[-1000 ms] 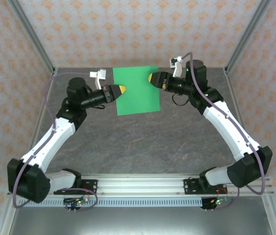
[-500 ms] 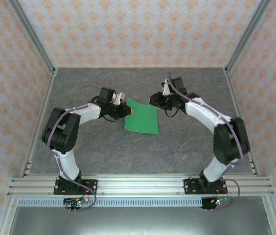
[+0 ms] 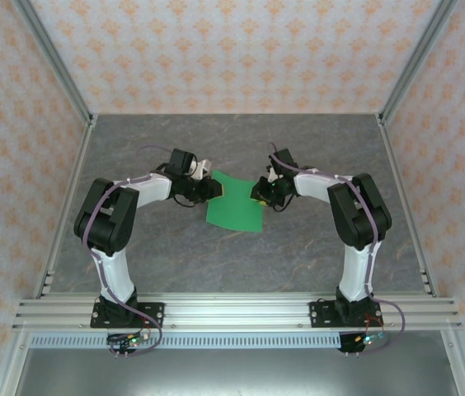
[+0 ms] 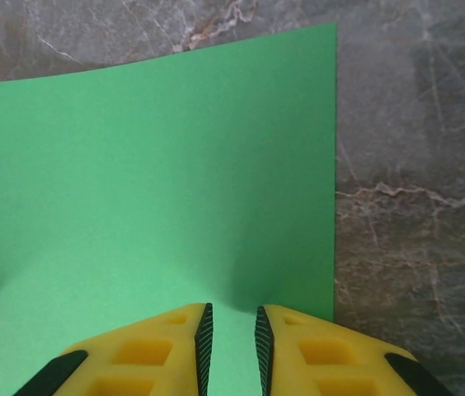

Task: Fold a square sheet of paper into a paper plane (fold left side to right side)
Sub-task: First fold in half a square sheet of paper at the center of the table.

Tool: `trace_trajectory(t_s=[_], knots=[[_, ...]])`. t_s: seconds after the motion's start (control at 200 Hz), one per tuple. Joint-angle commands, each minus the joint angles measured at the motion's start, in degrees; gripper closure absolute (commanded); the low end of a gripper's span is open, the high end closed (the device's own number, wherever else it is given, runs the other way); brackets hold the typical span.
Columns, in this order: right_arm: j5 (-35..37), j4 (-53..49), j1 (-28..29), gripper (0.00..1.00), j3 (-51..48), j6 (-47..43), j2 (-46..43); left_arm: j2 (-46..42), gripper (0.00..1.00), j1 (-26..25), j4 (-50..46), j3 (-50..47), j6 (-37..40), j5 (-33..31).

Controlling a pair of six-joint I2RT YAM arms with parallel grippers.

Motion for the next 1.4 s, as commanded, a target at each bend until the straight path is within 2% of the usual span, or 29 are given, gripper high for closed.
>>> trace_trajectory(t_s=[0.0,0.2,0.395,0.596,0.861,1.036,1.396], knots=[[2.99,-3.11,0.32,0.73,0.75,-0.37,2.14,-3.84,0.61,-1.46,1.29,1.13,-1.24,2.56],[3.37,-2.6,0.36,0.73,0.32,-0.67,2.48,-5.48,0.44,-4.58,6.05,1.88,-7.13,5.25],[0.55,3.1,-0.2,0.71,-1.39,2.06,0.95,-2.3,0.36,-6.59,8.28,3.4,-9.5,5.23],[-1.52,8.79,-2.7,0.67,-3.88,5.15,-5.37,1.11,0.36,-6.78,11.11,3.88,-11.79,5.72],[-3.78,13.24,-4.34,0.55,-7.12,7.91,-12.75,3.52,0.39,-6.81,12.01,4.06,-12.35,5.71],[-8.52,23.59,-4.06,0.55,-9.9,15.85,-11.52,3.97,0.45,-6.83,11.94,4.08,-12.5,5.28],[-6.56,20.66,-1.89,0.55,-9.8,16.49,-8.24,3.82,0.47,-6.86,11.74,3.97,-12.67,4.75]])
